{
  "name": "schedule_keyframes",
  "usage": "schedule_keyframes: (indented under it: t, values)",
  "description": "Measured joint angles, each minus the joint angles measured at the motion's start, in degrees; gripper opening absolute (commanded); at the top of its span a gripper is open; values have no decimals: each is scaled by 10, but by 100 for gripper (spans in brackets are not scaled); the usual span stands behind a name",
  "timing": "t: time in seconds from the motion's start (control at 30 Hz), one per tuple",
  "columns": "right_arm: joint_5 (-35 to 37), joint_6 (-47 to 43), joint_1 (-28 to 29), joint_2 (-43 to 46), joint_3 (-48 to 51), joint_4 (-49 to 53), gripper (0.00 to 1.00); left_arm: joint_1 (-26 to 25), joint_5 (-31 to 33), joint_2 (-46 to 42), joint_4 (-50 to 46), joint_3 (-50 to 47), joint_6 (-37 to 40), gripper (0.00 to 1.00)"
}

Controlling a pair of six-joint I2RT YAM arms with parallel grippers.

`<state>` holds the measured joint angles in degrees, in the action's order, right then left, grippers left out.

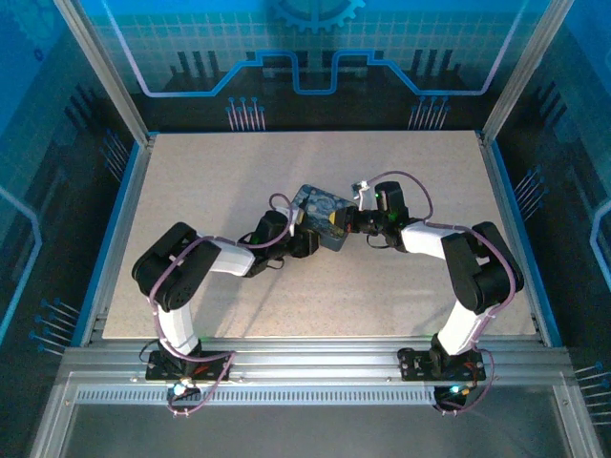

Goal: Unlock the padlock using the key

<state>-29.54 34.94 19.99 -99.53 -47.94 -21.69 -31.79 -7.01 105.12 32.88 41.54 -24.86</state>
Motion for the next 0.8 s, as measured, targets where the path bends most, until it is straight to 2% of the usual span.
schedule_keyframes:
  t: [0.8]
  values:
    - [14, 11, 7, 2, 3, -7, 0, -11, -3, 19, 1, 14, -2, 26]
